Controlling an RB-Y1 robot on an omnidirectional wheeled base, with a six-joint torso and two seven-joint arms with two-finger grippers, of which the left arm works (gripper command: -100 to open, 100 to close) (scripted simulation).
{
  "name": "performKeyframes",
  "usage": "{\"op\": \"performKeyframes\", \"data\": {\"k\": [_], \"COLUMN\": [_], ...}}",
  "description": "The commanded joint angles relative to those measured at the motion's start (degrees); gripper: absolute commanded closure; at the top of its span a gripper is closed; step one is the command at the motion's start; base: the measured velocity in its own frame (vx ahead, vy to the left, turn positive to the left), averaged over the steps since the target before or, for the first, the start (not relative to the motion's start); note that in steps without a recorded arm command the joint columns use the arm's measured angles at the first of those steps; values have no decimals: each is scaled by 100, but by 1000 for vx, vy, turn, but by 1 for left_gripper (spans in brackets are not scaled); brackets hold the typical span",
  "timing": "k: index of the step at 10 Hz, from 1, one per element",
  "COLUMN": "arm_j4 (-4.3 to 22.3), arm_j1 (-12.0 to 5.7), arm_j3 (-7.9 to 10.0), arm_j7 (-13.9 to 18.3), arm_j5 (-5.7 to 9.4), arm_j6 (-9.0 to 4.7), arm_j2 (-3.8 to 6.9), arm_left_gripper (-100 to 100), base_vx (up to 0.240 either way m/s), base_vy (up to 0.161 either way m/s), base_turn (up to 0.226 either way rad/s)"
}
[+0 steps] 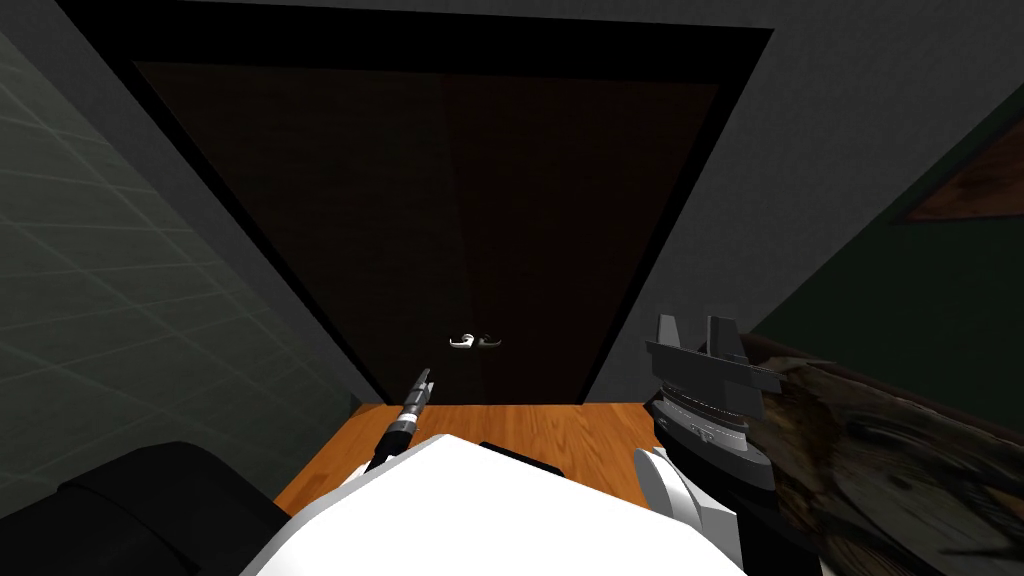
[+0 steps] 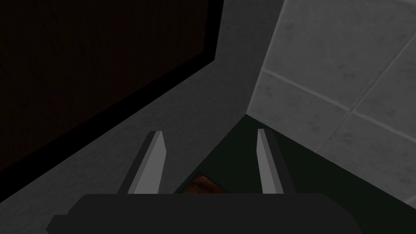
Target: Pull the door open
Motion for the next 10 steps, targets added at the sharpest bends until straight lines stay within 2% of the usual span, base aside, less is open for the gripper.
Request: {"op": "performKeyframes", "data": {"k": [1, 2, 4, 7, 8, 9, 10], "arm_j4": [155, 229, 300, 281, 238, 222, 298], "arm_j1": [60, 63, 12, -195, -308, -348, -350], "arm_j3": [167, 229, 261, 133, 37, 2, 33], "arm_j7": [35, 53, 78, 96, 98, 98, 119], "arm_j5": [86, 120, 142, 90, 47, 31, 47], "arm_j6": [-39, -62, -97, -147, -164, -170, -182], "arm_j2": [103, 143, 157, 50, -25, -52, -1], "arm_left_gripper": [-100, -100, -100, -100, -100, -100, -100], "base_vx": [71, 92, 120, 173, 217, 203, 83], "base_vy": [30, 57, 73, 76, -33, -69, -33], "base_turn": [-45, -64, -74, -144, -218, -132, -9]}}
